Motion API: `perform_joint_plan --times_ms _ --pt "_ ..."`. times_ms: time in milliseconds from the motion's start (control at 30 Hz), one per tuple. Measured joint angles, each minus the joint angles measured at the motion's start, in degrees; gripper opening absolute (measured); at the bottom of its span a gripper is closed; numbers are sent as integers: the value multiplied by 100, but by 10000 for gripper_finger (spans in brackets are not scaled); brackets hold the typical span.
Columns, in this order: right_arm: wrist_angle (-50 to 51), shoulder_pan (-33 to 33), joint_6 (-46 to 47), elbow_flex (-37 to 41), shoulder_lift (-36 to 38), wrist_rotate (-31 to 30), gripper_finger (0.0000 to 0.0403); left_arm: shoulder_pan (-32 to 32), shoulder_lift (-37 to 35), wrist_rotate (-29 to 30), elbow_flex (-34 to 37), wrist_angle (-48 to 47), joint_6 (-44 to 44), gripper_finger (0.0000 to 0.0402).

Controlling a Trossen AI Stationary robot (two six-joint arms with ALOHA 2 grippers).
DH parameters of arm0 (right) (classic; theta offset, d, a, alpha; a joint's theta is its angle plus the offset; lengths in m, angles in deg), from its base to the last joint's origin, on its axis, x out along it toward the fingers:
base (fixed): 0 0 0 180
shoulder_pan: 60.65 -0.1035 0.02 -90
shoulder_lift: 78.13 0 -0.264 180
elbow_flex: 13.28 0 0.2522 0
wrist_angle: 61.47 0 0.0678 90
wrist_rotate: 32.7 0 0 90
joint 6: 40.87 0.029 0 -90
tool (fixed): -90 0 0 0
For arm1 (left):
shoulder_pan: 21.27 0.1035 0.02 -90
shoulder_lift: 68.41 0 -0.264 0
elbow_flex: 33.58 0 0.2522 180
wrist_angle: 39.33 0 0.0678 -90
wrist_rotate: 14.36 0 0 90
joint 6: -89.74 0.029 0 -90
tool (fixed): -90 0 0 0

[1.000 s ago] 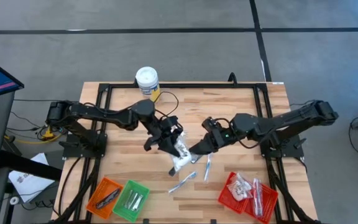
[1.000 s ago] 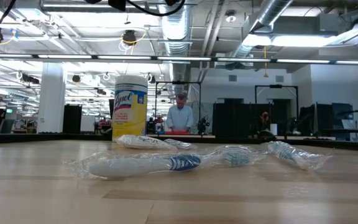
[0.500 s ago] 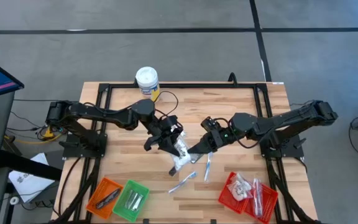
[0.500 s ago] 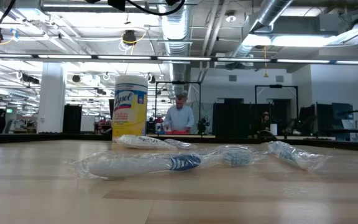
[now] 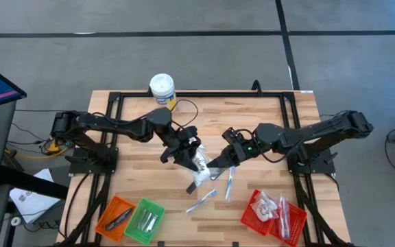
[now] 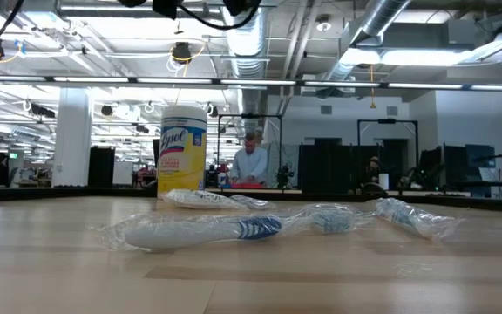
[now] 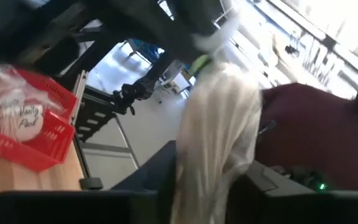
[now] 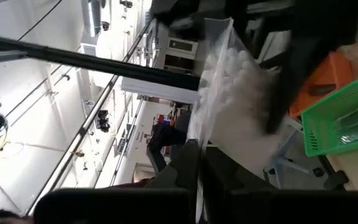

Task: Pick & Place Travel size toiletries
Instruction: Put the cotton pods into the left red basket

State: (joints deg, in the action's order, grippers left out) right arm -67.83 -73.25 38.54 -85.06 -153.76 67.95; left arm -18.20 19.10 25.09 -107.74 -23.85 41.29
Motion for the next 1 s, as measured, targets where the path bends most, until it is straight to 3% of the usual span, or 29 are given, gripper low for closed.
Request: perform_joint_plan --times_ms 200,367,467,767,1000 --pt "465 -267 -294 -17 395 -126 1 126 -145 -105 17 -26 -157 187" --pt "1347 -690 -538 -17 835 -708 0 270 -410 -47 15 12 -155 239" --pt "2146 -1148 -634 -17 1074 -1258 0 351 -544 272 15 28 -147 255" --pt "3760 -3007 -94 -15 1394 -2946 0 18 -616 2510 4 136 24 252" --pt "4734 -4707 1265 66 1322 -4727 0 -570 -614 4328 4 256 208 246"
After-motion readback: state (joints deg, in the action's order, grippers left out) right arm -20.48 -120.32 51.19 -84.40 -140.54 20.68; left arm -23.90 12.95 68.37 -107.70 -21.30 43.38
